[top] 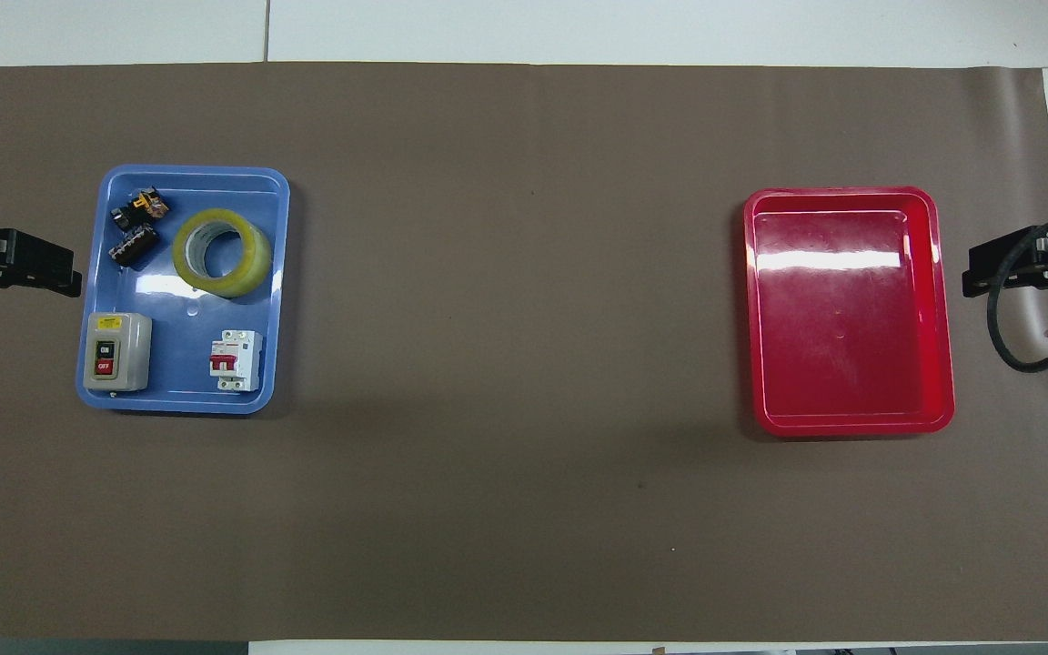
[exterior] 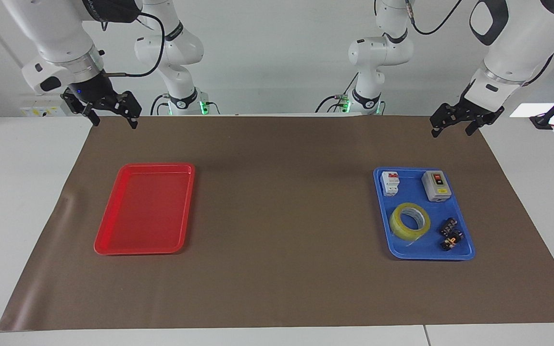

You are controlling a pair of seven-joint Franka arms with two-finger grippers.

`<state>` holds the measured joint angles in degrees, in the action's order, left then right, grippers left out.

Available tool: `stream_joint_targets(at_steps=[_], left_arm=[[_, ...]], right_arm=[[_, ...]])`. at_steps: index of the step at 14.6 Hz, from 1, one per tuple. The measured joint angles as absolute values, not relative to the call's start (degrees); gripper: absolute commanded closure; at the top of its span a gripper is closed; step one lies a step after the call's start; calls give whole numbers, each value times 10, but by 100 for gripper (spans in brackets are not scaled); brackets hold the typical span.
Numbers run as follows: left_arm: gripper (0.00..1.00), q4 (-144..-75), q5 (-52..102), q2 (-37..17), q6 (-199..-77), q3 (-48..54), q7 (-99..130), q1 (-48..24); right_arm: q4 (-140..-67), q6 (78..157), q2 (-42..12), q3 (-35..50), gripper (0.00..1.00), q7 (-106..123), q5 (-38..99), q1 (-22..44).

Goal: Place and move tape with both arms

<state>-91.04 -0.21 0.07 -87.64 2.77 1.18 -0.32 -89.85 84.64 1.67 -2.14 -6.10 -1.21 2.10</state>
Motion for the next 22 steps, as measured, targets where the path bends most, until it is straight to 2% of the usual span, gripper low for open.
stream_joint_targets(at_steps=[5,9,17,22], left_arm=[[0,-917,-2,1,-919,28,12,-3],[0,-961,-2,-10,-1009,27,9,6],[0,-1033,-2,-112,-1204,26,-16,25],[0,-1066,-2,-155,-1299,26,-16,25]], right_arm=[[-898,846,17,-21,0,-61,-12,21],[-899,846,17,-21,0,-61,-12,21],[-899,846,17,-21,0,-61,-12,21],[-898,846,17,-21,0,-61,-12,21]])
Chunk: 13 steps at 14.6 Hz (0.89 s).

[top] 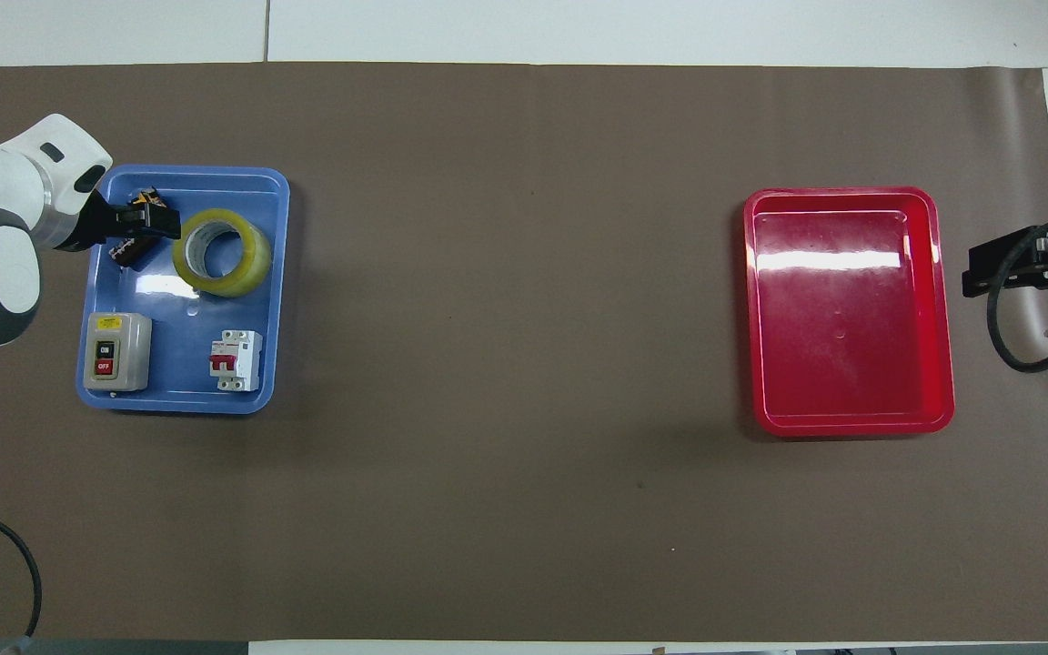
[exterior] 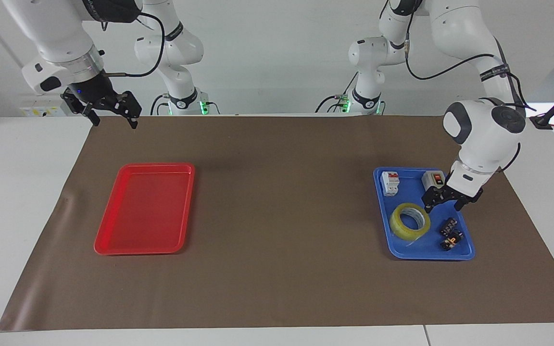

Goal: Place and move tape with both arms
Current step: 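Reach the left gripper into the blue tray and grasp the yellow tape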

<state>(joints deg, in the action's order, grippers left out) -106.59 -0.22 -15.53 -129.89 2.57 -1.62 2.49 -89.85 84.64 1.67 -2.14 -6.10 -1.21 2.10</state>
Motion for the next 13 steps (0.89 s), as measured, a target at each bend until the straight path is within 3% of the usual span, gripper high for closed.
stream_joint_targets(at_steps=[5,6,7,8,9,13], left_arm=[[1,-1087,-2,-189,-1345,28,-16,21],[11,-1095,-2,-192,-1355,28,-16,20],[32,-1104,-2,-194,-1363,28,-16,19],[78,-1112,-2,-195,-1371,28,-16,19],[100,-1119,-2,-195,-1376,28,-16,19],[100,-1123,-2,-194,-1379,28,12,18]], right_arm=[[-898,846,17,-21,0,-61,-12,21],[-899,846,17,-21,0,-61,-12,21],[-899,846,17,-21,0,-61,-12,21],[-899,846,17,-21,0,-61,-12,21],[-898,846,17,-21,0,-61,-12,21],[-899,846,17,-21,0,-61,-12,21]])
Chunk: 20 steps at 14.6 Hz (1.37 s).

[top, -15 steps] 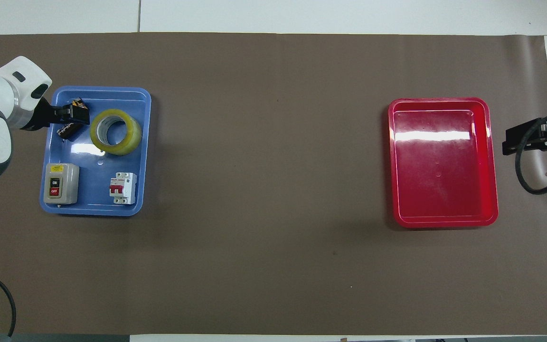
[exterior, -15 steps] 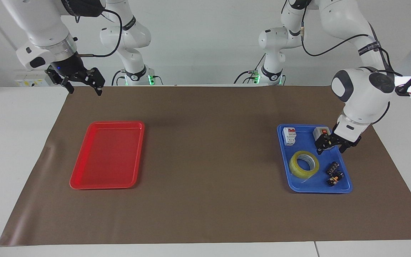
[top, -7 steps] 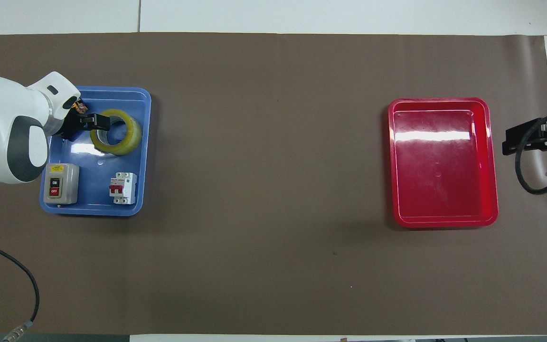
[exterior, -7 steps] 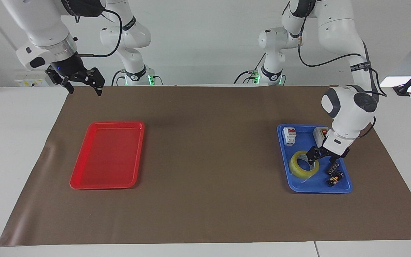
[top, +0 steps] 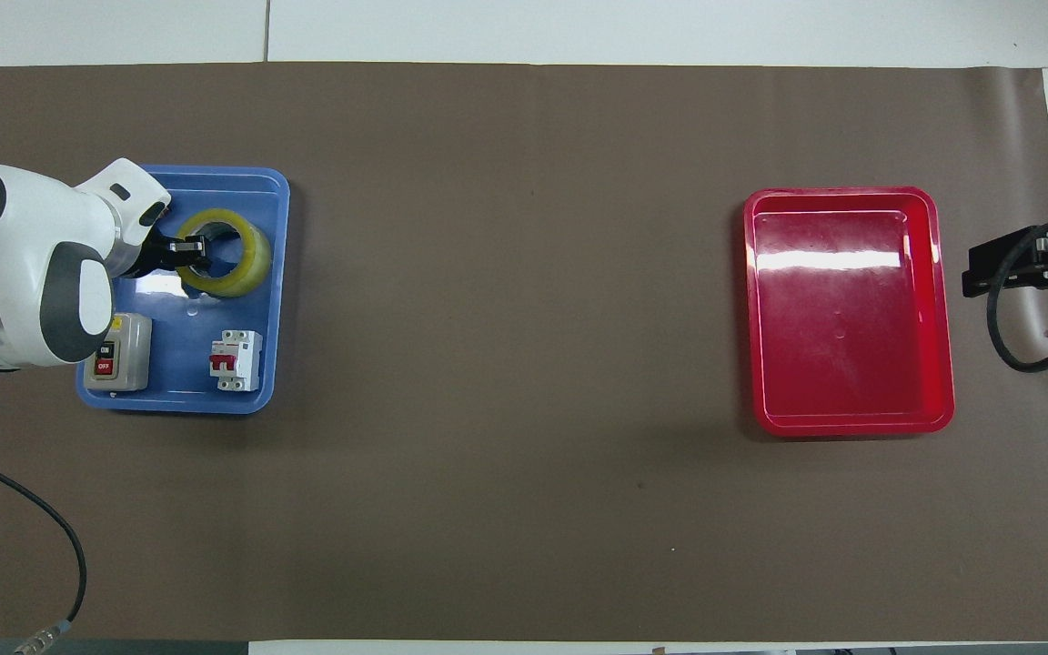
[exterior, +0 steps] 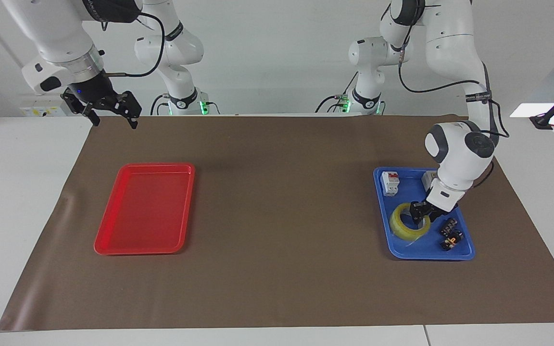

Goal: Place and move tape with both arms
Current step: 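Reach the left gripper into the blue tray and grasp the yellow tape, then carry the yellow tape with the left gripper to the table center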

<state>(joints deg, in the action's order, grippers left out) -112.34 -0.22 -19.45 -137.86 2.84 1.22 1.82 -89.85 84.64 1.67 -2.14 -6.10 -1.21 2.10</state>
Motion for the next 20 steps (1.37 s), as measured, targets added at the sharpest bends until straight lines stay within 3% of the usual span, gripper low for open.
stream_joint_targets(at_steps=[4,9,14,20], left_arm=[[100,-1120,-2,-174,-1361,30,33,18],[100,-1108,-2,-111,-1276,32,92,-11],[100,-1099,-2,-92,-1235,36,234,-125],[100,-1100,-2,-101,-1281,38,399,-267]], right_arm=[[-899,846,17,-21,0,-61,-12,21],[-899,846,17,-21,0,-61,-12,21],[-899,846,17,-21,0,-61,-12,21],[-899,846,17,-21,0,-61,-12,21]])
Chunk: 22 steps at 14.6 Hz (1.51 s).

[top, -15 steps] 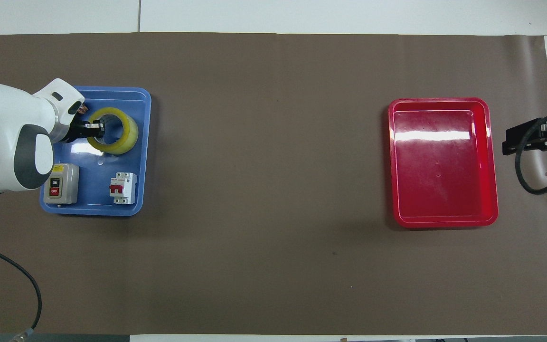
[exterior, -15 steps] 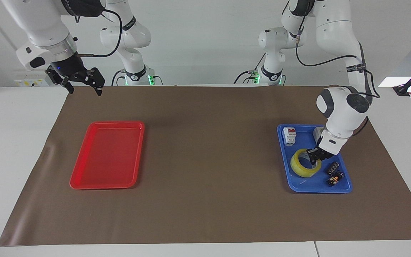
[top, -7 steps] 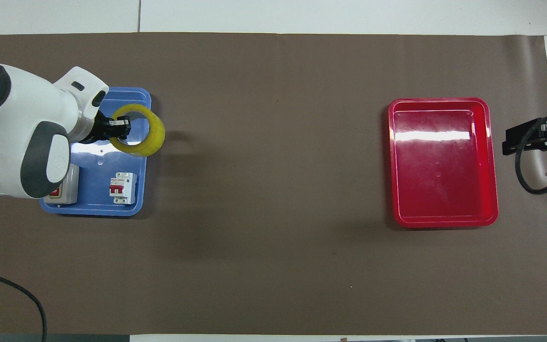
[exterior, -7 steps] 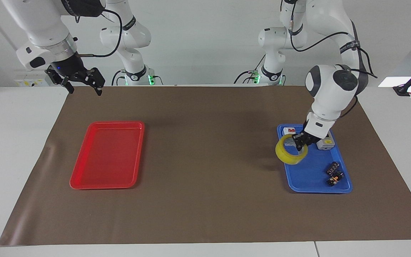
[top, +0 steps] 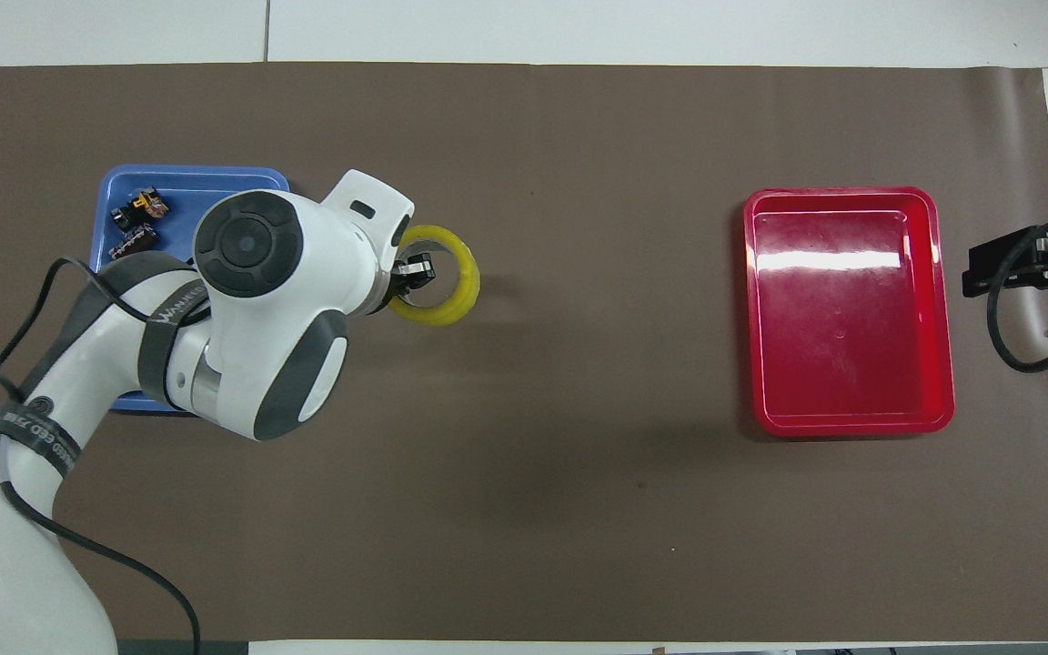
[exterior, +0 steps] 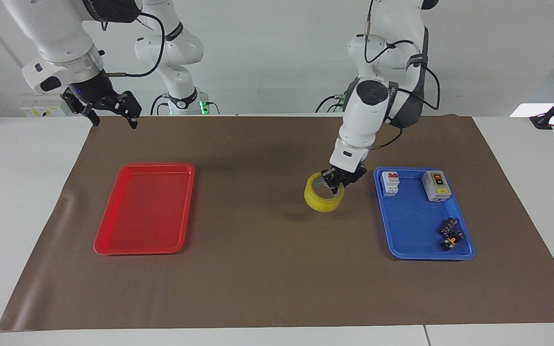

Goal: Place and move tape with both arms
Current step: 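Carry the yellow tape with the left gripper to the table center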

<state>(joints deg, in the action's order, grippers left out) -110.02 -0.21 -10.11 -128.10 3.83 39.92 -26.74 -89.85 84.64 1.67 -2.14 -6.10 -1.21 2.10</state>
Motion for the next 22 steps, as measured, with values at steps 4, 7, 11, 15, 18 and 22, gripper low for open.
stream_joint_targets(at_steps=[4,7,11,15,18,22], left_arm=[[100,-1101,-40,-139,-1329,38,471,-322],[100,-1100,-71,-173,-1342,38,503,-341],[100,-1099,-76,-191,-1342,38,508,-349],[0,-1101,-76,-193,-1340,36,508,-349],[0,-1101,-77,-193,-1340,36,508,-349],[0,-1097,-77,-181,-1320,33,508,-346]], right_arm=[[-898,846,17,-21,0,-61,-12,21],[-899,846,17,-21,0,-61,-12,21],[-898,846,17,-21,0,-61,-12,21],[-899,846,17,-21,0,-61,-12,21],[-899,846,17,-21,0,-61,-12,21],[-899,846,17,-22,0,-61,-12,21]])
